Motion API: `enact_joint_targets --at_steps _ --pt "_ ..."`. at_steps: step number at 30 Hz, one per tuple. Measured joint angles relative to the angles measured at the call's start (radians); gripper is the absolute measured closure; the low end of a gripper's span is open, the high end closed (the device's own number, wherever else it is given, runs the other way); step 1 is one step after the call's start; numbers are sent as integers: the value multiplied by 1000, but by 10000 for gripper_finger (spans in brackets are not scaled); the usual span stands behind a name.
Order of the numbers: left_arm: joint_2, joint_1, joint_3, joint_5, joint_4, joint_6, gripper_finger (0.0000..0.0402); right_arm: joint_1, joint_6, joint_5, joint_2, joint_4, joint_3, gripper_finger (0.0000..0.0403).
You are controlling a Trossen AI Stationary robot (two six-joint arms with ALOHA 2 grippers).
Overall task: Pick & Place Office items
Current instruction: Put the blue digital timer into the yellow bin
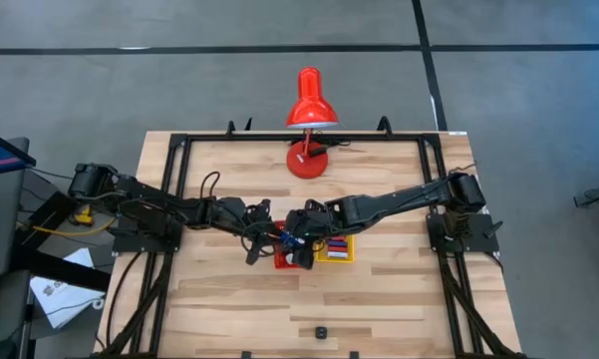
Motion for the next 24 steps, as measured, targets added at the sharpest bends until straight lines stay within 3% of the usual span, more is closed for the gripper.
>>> enact_joint_targets --at_steps 5,14,24 --pt "0 0 0 0 0 0 343 0 0 0 0 -2 0 181" --pt "0 0 0 -10 2 -1 336 0 7 -2 0 -3 0 356" --pt "0 0 0 -8 7 0 302 0 5 -29 -1 -7 -1 363"
